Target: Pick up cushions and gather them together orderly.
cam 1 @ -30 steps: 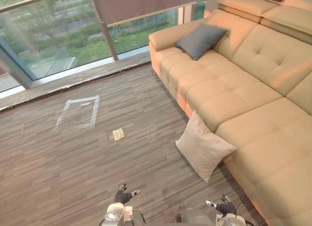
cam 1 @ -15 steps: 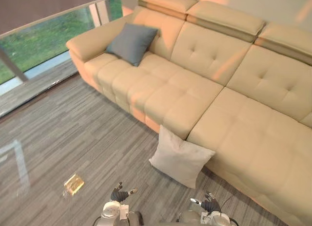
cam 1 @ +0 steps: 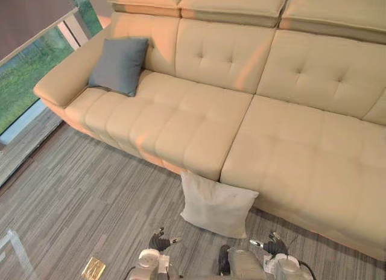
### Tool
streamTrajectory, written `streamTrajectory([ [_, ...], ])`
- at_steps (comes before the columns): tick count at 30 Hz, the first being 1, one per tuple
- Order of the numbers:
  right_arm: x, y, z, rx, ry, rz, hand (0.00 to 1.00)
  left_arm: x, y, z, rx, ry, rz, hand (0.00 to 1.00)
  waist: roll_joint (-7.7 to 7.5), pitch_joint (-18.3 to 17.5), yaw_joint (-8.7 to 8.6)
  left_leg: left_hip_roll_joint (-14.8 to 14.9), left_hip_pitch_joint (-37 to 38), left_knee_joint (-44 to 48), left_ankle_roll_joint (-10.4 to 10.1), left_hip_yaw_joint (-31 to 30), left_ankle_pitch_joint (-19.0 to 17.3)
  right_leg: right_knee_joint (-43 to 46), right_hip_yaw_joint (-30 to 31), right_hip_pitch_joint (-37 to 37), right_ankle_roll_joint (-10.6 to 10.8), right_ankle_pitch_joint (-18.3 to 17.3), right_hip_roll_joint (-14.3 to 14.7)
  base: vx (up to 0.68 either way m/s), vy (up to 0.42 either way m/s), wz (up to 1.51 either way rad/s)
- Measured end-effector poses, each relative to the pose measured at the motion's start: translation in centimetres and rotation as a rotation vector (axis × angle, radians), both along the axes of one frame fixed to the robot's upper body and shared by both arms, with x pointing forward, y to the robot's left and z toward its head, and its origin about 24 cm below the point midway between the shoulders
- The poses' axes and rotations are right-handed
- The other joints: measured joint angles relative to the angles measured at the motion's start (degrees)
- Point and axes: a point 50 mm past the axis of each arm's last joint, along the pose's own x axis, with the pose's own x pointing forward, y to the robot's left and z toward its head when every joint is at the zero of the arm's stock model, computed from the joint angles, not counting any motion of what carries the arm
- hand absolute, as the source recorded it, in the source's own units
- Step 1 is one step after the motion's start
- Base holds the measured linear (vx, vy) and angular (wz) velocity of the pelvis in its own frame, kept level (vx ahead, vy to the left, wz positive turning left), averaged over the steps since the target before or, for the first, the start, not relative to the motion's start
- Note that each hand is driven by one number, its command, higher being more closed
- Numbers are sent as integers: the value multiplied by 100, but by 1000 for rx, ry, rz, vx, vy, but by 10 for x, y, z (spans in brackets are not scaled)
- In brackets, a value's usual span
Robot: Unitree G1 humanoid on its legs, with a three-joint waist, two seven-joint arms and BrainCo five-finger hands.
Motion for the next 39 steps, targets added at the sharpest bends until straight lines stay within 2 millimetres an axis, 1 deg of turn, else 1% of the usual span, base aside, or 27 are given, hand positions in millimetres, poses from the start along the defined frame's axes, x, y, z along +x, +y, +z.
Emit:
streamTrajectory([
  [1,0,-1,0,-1,0,-5,0,1,0,0,-1,-2,-1,0,-4,2,1,-55,-83,-192,40,-165,-30,-75,64,37,2,1,22,131,27,-64],
  [4,-4,1,-3,10,21,-22,0,3,0,2,-1,-13,0,0,-33,13,14,-325,-377,-1067,58,-1312,-3,-173,483,56,113,64,93,90,89,-61],
  [5,-5,2,-3,10,24,-23,0,3,0,2,-2,-15,1,0,-32,13,22,-340,-401,-1156,81,-1414,20,-177,539,57,138,73,104,73,158,-76],
  [6,-8,2,-4,11,30,-26,0,3,0,2,-1,-15,2,0,9,-9,39,-313,-430,-1427,173,-1504,308,-175,734,57,247,77,186,59,144,-70],
  [7,-10,2,-5,11,34,-28,0,1,0,1,-2,-8,3,0,65,-34,39,-218,-444,-1505,219,-1483,590,-137,838,55,306,51,277,90,241,-98],
  [8,-12,5,-6,19,38,-33,0,2,5,1,10,-10,10,0,-42,-68,75,-252,-346,-1456,264,-1233,546,-55,1110,53,441,46,242,53,216,-76],
  [10,-15,12,-8,38,41,-39,0,0,12,0,19,-1,30,0,-206,-105,76,-329,-238,-1556,358,-992,491,-49,1342,26,532,22,189,29,215,-69],
  [13,-19,16,-9,50,47,-49,0,-2,17,0,31,4,37,0,-314,-154,85,-430,-159,-1584,468,-713,427,-23,1598,-65,634,7,113,31,139,-43],
  [16,-15,15,-5,55,9,-78,0,0,19,2,37,-9,60,0,-316,-113,125,-518,-240,-1400,569,-417,292,276,1852,-328,751,-49,66,26,117,-43],
  [17,-7,14,-1,47,-28,-84,0,6,21,5,36,-34,82,0,-274,-16,123,-477,-523,-1013,586,-401,130,473,1839,-514,766,-59,67,-19,45,-15],
  [18,-5,13,1,42,-39,-87,0,9,20,6,32,-45,95,0,-252,27,123,-455,-642,-866,595,-403,70,541,1828,-585,776,-65,69,-79,23,6],
  [19,7,12,7,29,-84,-92,0,21,21,13,26,-93,125,0,-191,212,126,-364,-1037,-284,616,-419,-89,835,1763,-867,788,-76,83,-71,11,15],
  [20,10,12,8,26,-95,-92,0,25,21,16,26,-110,132,0,-181,274,126,-332,-1190,-110,612,-419,-129,938,1735,-974,803,-86,91,-120,-4,27],
  [22,42,11,27,13,-222,-97,0,55,31,36,28,-233,183,0,-165,549,161,-118,-2144,847,653,-436,-439,1589,1520,-1744,783,-242,132,-209,-46,34],
  [24,65,9,43,-5,-322,-107,0,76,41,54,30,-331,237,0,-252,726,255,12,-2805,1462,658,-452,-677,2015,1490,-2310,713,-504,194,-197,-62,9],
  [25,74,7,51,-16,-363,-107,0,82,45,60,31,-365,268,0,-252,820,279,78,-3048,1716,650,-473,-746,2192,1450,-2531,680,-536,216,-174,-52,-6],
  [26,78,6,55,-22,-384,-106,0,87,47,64,26,-385,282,0,-246,862,280,101,-3165,1817,652,-497,-772,2266,1429,-2630,675,-551,226,-184,-38,2],
  [28,103,0,77,-49,-486,-110,0,110,55,87,17,-487,334,0,-250,1008,291,185,-3981,2299,684,-605,-821,2668,1340,-3376,641,-584,249,-172,-31,8],
  [29,108,0,82,-44,-506,-115,0,114,56,91,10,-505,344,0,-258,1028,294,191,-4120,2373,687,-621,-823,2737,1335,-3508,629,-589,251,-148,-32,11],
  [31,137,-2,108,-44,-618,-120,0,141,61,119,-14,-615,392,0,-247,1177,292,257,-5073,2865,696,-763,-827,3146,1238,-4377,572,-591,268,-162,-36,11],
  [32,150,0,121,-35,-672,-115,0,151,63,131,-14,-659,395,0,-254,1204,304,294,-5433,3020,695,-803,-826,3277,1214,-4719,558,-583,287,-140,-36,4],
  [33,156,1,127,-27,-697,-116,0,156,63,136,-13,-677,392,0,-251,1232,303,302,-5568,3081,694,-822,-824,3339,1200,-4845,552,-580,288,-136,-54,4],
  [34,184,4,159,-30,-802,-94,0,176,64,162,-15,-763,373,0,-252,1452,304,325,-6033,3365,690,-870,-819,3624,1180,-5308,538,-583,288,-83,-38,6],
  [35,190,4,168,-33,-831,-88,0,181,65,170,-17,-787,370,0,-250,1490,301,333,-6178,3432,690,-886,-819,3694,1170,-5444,538,-584,288,-101,-50,5],
  [36,201,5,185,-39,-887,-80,0,189,65,185,-21,-839,366,0,-257,1536,301,347,-6441,3548,690,-903,-818,3808,1160,-5713,538,-584,289,-80,-39,1],
  [38,225,7,235,-59,-1040,-58,0,209,68,224,-24,-955,353,0,-256,1752,313,369,-7071,3808,694,-939,-806,4081,1146,-6335,539,-584,286,-101,-47,2],
  [39,228,7,242,-62,-1059,-55,0,212,68,229,-24,-971,349,0,-253,1770,310,372,-7172,3850,695,-950,-806,4125,1139,-6433,538,-584,285,-79,-34,5],
])
